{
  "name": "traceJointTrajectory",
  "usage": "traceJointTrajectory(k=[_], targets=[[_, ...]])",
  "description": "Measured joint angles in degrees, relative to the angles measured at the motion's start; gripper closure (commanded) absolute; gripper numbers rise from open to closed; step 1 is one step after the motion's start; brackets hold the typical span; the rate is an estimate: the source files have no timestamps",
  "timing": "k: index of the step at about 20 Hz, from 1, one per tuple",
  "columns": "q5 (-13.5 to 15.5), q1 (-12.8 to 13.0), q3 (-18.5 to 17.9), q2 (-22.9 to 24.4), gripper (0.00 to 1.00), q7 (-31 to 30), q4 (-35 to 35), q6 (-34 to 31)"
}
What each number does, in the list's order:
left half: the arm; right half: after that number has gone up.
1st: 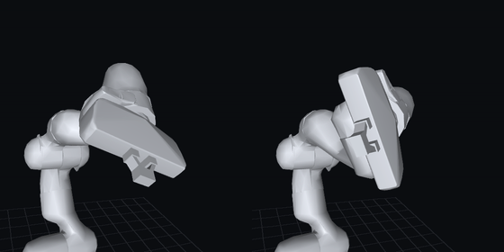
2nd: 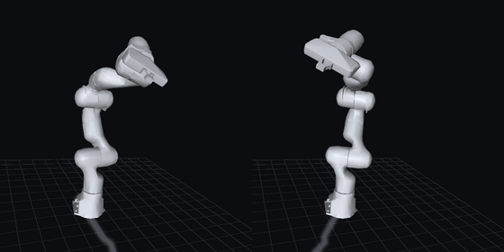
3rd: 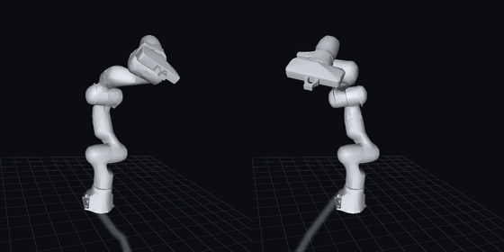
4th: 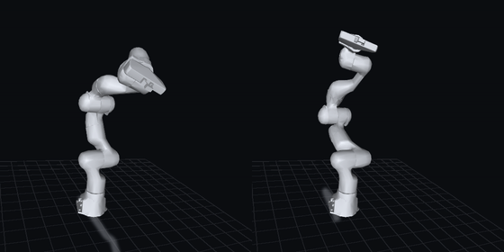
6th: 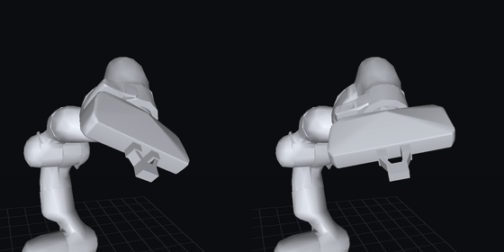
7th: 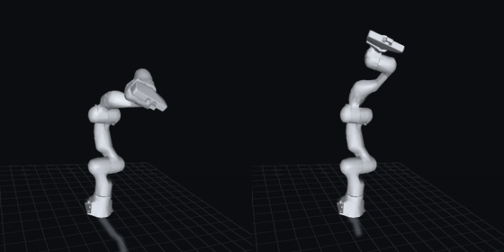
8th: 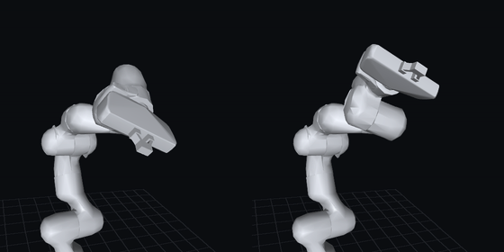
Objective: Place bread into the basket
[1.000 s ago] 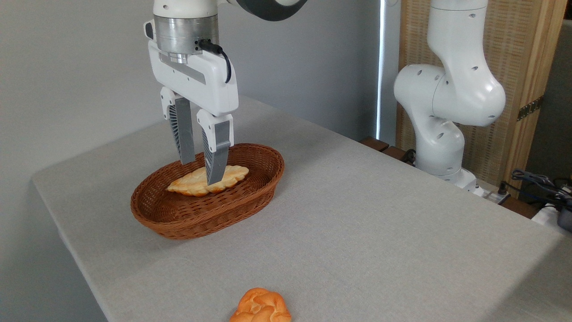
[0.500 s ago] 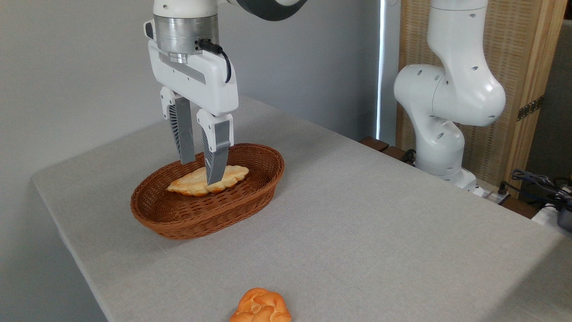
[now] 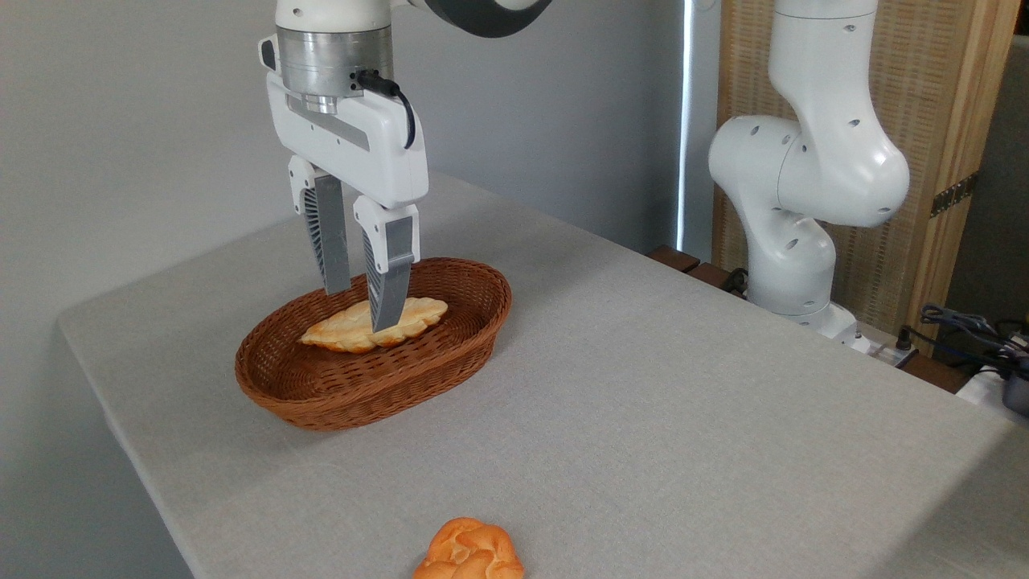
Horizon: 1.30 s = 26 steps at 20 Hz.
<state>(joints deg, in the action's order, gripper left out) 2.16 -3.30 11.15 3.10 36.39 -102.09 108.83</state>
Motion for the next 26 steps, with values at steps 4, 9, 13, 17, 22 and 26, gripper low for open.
traceJointTrajectory(k=[4,9,13,17,22,26], targets=[[0.00,0.00,0.00,0.00,0.00,0.00,0.00,0.00],[0.00,0.00,0.01,0.00,0.00,0.00,0.00,0.00],[0.00,0.00,0.01,0.01,0.00,0.00,0.00,-0.44],[0.00,0.00,0.01,0.44,0.00,0.00,0.01,-0.77],[0.00,-0.02,-0.03,0.88,0.00,0.00,0.01,-0.81],[0.00,-0.44,-0.60,0.51,0.00,0.00,-0.47,-0.59]])
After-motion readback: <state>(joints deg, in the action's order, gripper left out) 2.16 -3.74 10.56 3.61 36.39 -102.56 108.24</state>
